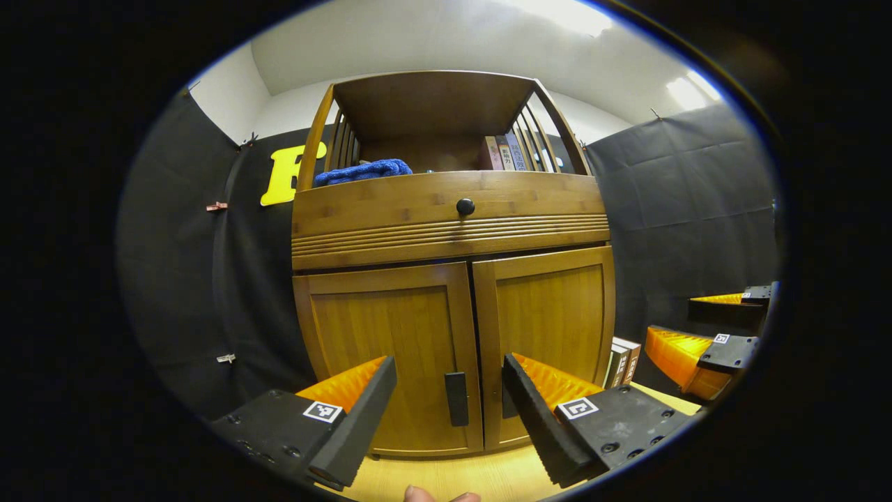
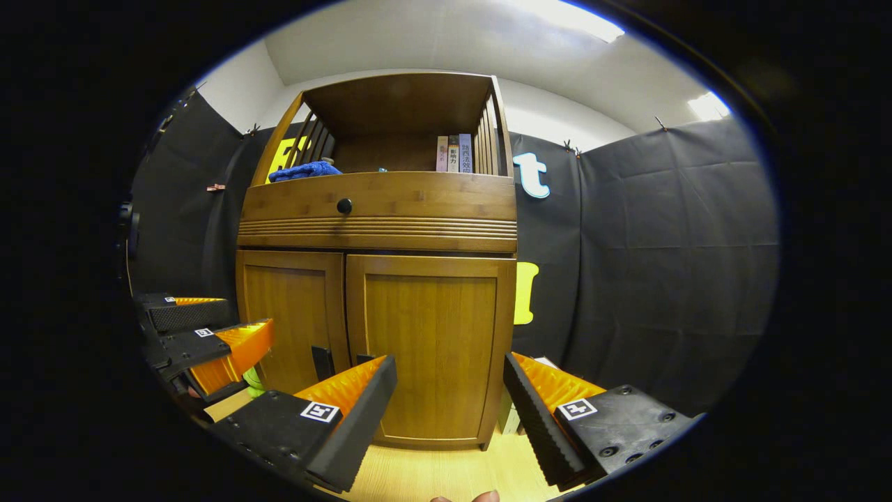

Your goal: Open the right door of the double-door shoe cabinet with the right hand, and open the left door with the left hand.

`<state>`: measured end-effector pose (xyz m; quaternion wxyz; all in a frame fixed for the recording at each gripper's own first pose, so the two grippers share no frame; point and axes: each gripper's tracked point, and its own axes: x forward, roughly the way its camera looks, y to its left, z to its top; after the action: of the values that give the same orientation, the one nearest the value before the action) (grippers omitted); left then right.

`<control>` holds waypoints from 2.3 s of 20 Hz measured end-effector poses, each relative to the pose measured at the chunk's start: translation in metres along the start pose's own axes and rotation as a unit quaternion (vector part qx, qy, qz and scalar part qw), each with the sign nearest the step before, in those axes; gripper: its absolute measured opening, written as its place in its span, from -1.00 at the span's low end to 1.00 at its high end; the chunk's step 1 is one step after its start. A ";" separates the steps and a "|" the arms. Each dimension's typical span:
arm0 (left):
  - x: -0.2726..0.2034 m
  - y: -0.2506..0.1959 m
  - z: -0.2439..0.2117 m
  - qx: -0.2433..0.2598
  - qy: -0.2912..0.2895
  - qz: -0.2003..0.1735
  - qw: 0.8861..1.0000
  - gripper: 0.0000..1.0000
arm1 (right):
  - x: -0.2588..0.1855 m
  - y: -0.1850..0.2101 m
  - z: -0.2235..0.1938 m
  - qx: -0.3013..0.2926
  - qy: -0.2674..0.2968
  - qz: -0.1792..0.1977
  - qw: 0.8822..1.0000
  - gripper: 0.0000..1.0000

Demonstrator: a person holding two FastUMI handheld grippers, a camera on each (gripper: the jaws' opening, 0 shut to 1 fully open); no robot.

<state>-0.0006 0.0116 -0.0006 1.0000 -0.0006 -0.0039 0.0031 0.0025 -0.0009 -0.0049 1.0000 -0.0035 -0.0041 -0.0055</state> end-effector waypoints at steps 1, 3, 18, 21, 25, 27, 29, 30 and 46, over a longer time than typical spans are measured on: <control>0.000 0.001 -0.001 -0.001 0.000 0.000 1.000 0.92 | 0.001 0.000 0.000 0.001 0.001 0.000 1.000 0.94; 0.001 0.004 -0.003 0.000 0.001 0.002 1.000 0.93 | 0.002 0.001 -0.001 0.004 0.003 0.002 1.000 0.95; 0.002 0.050 -0.030 -0.014 0.018 0.018 1.000 0.84 | 0.106 0.072 -0.081 0.065 0.073 0.060 0.993 0.96; 0.001 0.061 -0.040 -0.018 0.025 0.025 0.999 0.92 | 0.125 0.102 -0.100 0.064 0.086 0.079 0.991 0.96; -0.003 0.068 -0.047 -0.027 0.030 0.026 0.999 0.86 | 0.148 0.125 -0.141 0.076 0.128 0.070 0.986 0.92; -0.004 0.069 -0.049 -0.032 0.031 0.021 0.999 0.84 | 0.159 0.131 -0.154 0.084 0.135 0.067 0.985 0.58; -0.007 0.071 -0.052 -0.032 0.034 0.021 0.999 0.86 | 0.173 0.130 -0.159 0.081 0.134 0.064 0.986 0.36; -0.007 0.072 -0.052 -0.030 0.036 0.022 0.999 0.92 | 0.179 0.131 -0.158 0.082 0.132 0.066 0.986 0.18; -0.015 0.057 -0.043 -0.025 0.030 0.031 0.999 0.92 | 0.109 0.116 -0.148 0.059 0.142 0.102 0.983 -0.45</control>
<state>-0.0155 0.0686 -0.0434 0.9987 -0.0262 0.0260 0.0337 0.1140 0.1124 -0.1525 0.9843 0.0560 0.1375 0.0959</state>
